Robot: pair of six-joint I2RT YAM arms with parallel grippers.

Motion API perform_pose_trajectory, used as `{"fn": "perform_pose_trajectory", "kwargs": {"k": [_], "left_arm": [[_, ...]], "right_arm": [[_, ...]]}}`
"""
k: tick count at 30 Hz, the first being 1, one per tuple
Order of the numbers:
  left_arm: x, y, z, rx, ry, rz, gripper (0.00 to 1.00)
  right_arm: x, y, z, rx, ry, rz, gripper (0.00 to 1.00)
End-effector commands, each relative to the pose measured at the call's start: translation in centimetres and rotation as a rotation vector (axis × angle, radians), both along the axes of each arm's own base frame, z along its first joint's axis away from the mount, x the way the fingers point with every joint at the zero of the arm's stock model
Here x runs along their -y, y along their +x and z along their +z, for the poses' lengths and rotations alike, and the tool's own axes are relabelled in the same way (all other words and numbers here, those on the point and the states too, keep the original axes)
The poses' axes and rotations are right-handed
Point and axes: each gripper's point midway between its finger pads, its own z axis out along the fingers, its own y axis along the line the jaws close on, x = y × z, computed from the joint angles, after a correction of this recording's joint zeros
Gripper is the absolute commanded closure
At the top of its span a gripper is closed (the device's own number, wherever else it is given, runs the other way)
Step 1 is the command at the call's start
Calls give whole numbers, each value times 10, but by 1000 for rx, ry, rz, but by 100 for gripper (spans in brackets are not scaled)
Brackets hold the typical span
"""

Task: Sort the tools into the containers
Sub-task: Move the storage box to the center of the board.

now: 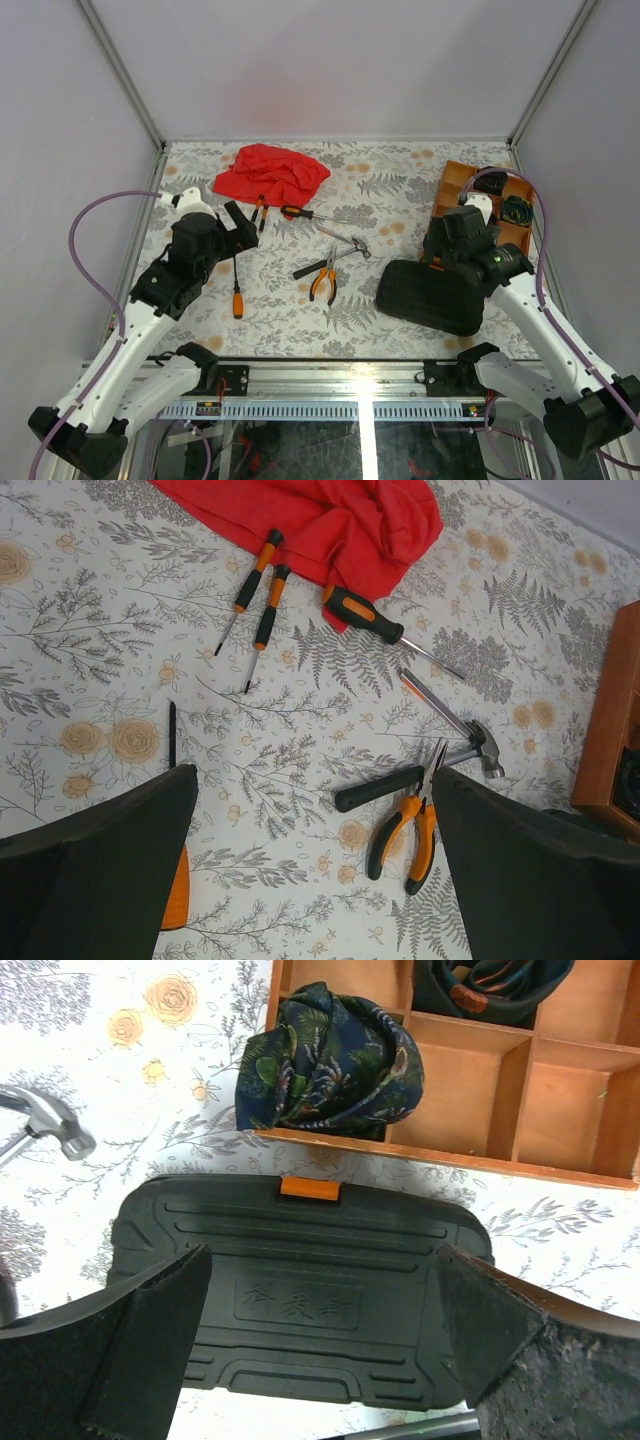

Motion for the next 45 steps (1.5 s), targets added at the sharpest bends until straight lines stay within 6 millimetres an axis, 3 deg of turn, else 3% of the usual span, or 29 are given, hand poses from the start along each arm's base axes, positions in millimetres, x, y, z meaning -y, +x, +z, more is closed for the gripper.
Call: {"fn": "perform_pose_trajectory", "kwargs": {"k": [1, 7, 14, 18, 23, 28, 36, 45], "left_arm": [[6, 10, 25, 77, -46, -10, 0], [19, 6, 17, 61, -32, -110, 0], [23, 7, 5, 21, -20, -131, 0], [37, 9, -6, -8, -56, -177, 0], [47, 12, -12, -29, -70, -215, 0], [47, 15, -7, -3, -60, -227, 0], [48, 19, 6, 43, -35, -265, 0], [41, 22, 11, 65, -80, -260, 0]], "right_arm": [[-13, 12, 4, 60, 102, -34, 1], [23, 2, -15, 19, 80, -262, 1], [83, -15, -39, 18, 119, -513, 1], [91, -23, -52, 19, 235, -589, 1], [88, -31, -79, -11, 374, -657, 1], [72, -29, -89, -33, 474, -615, 1], [13, -23, -79, -8, 767, -397, 0], [-22, -26, -72, -24, 896, -289, 3]]}}
